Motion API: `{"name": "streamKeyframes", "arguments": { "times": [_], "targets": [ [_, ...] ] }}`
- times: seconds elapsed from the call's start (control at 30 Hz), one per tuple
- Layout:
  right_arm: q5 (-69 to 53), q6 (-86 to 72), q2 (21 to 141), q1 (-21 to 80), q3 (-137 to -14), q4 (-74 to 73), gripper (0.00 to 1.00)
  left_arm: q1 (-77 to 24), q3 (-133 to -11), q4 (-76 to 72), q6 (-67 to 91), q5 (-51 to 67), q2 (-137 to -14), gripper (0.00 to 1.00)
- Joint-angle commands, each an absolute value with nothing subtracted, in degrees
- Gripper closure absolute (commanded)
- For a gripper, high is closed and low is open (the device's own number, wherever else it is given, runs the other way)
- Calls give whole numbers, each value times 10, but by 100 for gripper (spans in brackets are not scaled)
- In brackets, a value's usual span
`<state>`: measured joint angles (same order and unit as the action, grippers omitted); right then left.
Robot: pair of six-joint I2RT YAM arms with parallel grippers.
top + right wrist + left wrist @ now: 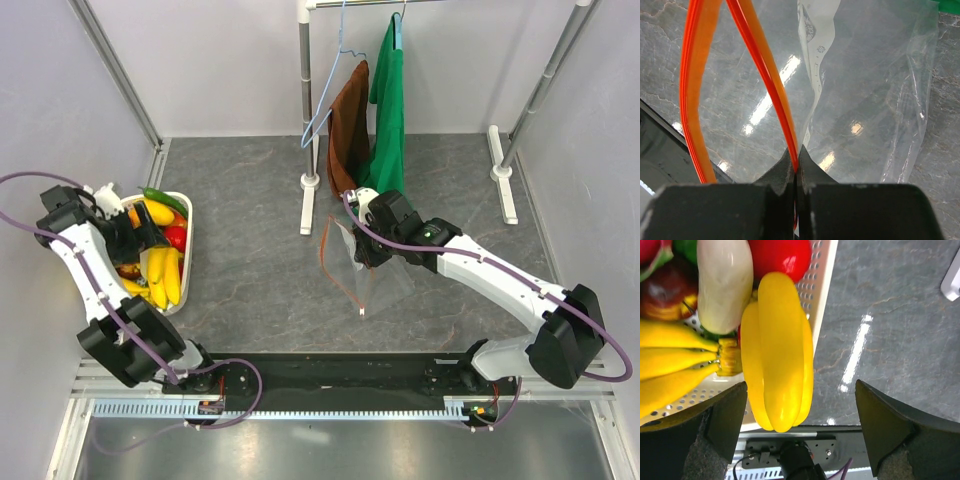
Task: Place the food in the zip-top bag and seal the zipper
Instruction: Pick up the fake fruit from the bin.
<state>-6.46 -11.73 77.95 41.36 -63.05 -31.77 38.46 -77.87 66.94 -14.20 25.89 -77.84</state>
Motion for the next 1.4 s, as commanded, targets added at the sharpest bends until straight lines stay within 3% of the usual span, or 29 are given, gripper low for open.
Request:
{"name": "streamKeyframes", "arguments": {
  "times": [0.0,0.2,0.3,0.4,0.53,0.83,1.13,1.27,1.37],
  "targets": [
    [-70,-116,784,411,-652,-315,100,395,-737,650,-145,250,-747,6],
    [-70,-108,794,411,-661,-322,100,393,-685,598,-156,224,-735,4],
    [-69,-107,796,412,-661,-323,100,393,-666,581,-158,222,-741,10],
    [-70,-107,798,411,-658,-323,100,393,-662,572,-158,220,-743,23],
    [-68,-106,794,410,-657,-323,100,393,-671,577,-156,219,-735,50],
    [-67,-105,786,411,-653,-323,100,393,-731,623,-156,219,-693,84],
    [-67,-107,775,411,-654,-322,100,393,-804,709,-201,275,-678,98],
    [-68,-111,776,411,-654,-319,100,378,-835,758,-264,424,-651,98],
    [-70,-114,777,411,-656,-314,100,309,-847,772,-286,480,-635,98]
  ]
}}
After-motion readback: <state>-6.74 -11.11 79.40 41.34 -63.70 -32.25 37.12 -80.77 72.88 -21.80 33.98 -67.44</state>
